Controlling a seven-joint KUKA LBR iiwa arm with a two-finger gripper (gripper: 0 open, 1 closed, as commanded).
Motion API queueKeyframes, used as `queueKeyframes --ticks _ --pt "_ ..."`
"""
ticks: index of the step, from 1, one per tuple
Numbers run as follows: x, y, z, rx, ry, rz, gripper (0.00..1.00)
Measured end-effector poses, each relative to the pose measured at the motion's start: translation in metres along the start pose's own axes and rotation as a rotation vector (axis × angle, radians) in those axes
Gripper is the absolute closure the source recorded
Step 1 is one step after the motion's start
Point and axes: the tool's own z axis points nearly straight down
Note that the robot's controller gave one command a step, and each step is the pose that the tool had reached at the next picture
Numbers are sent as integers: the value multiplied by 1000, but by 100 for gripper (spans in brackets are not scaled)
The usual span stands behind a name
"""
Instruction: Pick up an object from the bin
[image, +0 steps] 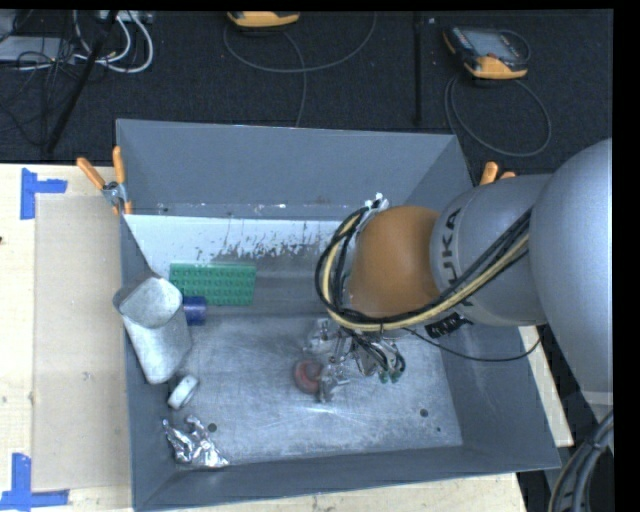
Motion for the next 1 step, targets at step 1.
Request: queueKeyframes --ticks 1 --pt "-2 1 -79 2 -2 -4 100"
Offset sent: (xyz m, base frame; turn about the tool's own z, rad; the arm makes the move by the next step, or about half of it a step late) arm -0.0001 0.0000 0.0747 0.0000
